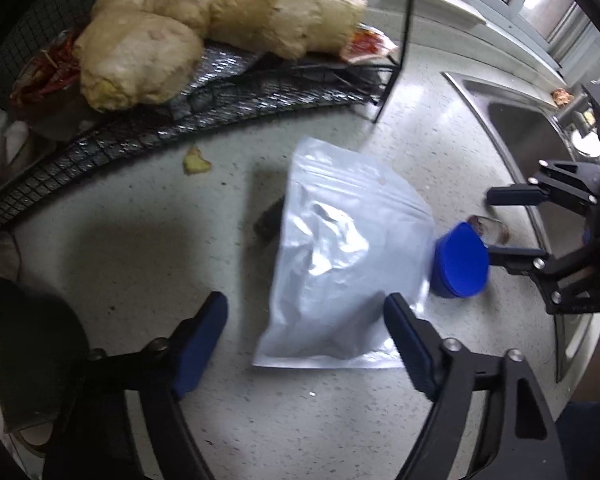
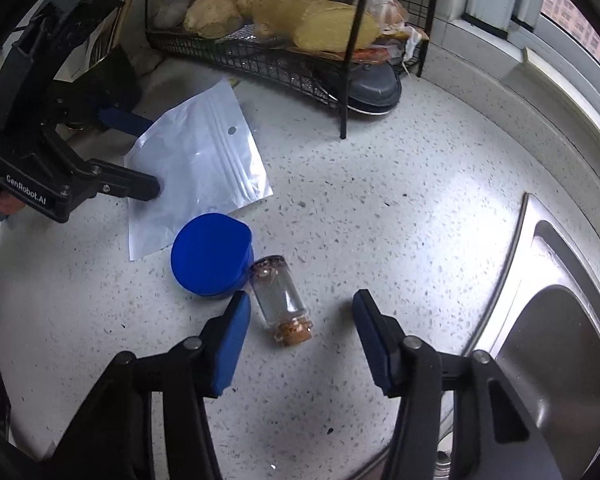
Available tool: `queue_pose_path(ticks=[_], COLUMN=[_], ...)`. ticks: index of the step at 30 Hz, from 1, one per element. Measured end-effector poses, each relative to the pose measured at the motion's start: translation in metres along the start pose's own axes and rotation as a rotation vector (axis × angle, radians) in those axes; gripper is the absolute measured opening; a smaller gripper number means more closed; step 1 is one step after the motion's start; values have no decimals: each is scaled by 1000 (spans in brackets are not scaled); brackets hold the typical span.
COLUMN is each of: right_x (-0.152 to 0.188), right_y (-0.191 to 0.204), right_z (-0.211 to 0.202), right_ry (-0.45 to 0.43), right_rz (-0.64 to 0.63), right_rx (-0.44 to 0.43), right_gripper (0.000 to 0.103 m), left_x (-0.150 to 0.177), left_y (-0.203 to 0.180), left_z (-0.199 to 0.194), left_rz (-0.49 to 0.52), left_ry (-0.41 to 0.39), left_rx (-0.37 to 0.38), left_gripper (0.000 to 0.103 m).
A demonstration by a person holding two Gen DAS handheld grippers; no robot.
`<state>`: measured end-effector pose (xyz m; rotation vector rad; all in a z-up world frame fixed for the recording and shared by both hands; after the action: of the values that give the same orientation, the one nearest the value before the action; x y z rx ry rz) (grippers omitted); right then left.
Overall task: Collect trash
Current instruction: 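Grasp the clear plastic bag with the left tool while the right tool grasps the glass vial, then carry the plastic bag and glass vial down to the red bin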
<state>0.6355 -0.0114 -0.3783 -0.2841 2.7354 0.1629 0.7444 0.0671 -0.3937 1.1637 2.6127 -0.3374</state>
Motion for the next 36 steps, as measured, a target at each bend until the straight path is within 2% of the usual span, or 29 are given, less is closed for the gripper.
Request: queue_pose_path(ticks=[2, 3, 6, 8, 10, 13, 17, 18, 19, 29, 36], right_x=[-2, -4, -4, -2, -1, 6, 20, 27, 29, 42, 46], right_y=[4, 8, 18, 24, 28, 32, 36, 37, 38, 30, 16], right_z=[1, 2, 5, 7, 7, 5, 1, 0, -2, -31, -71], right_ry=[0, -3, -10, -15, -20, -23, -26, 34, 31, -27, -88], right_rz=[-7, -17, -53, -70, -66, -53, -30, -31, -22, 119, 156], right_rx=[-4, 1, 17, 33, 30, 35, 40, 40, 40, 18, 3], right_gripper=[40, 37, 22, 20, 20, 20, 20, 20, 20, 20, 20], left_x=[0, 1, 5, 5, 6, 6, 10, 11, 13, 7, 16], left_y=[-8, -13, -28, -35, -34, -32, -42, -44, -46, -77, -99], left_z=[1, 2, 3, 4, 1, -2, -13, -15, -19, -29, -63], left_rz=[19, 29, 36, 29, 2, -36, -25, -25, -29, -49, -41], left_ry=[1, 5, 4, -2, -12, -30, -43, -47, -52, -64, -93], left_rx=[17, 27, 44, 35, 37, 67, 68, 70, 73, 86, 32], left_gripper=[65, 60, 42, 39, 29, 24, 20, 19, 17, 13, 5])
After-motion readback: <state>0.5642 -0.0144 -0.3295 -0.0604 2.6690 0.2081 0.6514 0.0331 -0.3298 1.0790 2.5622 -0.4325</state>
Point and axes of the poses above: each gripper's, at about its wrist camera, not at the fingertips, and z roughly the way its jaws point, y to its left, x to its underside, the point moved 10 cm from there along z, roughly the way its jaws point, and after that the axes turned 10 degrees about z, right-handed, at the moved point
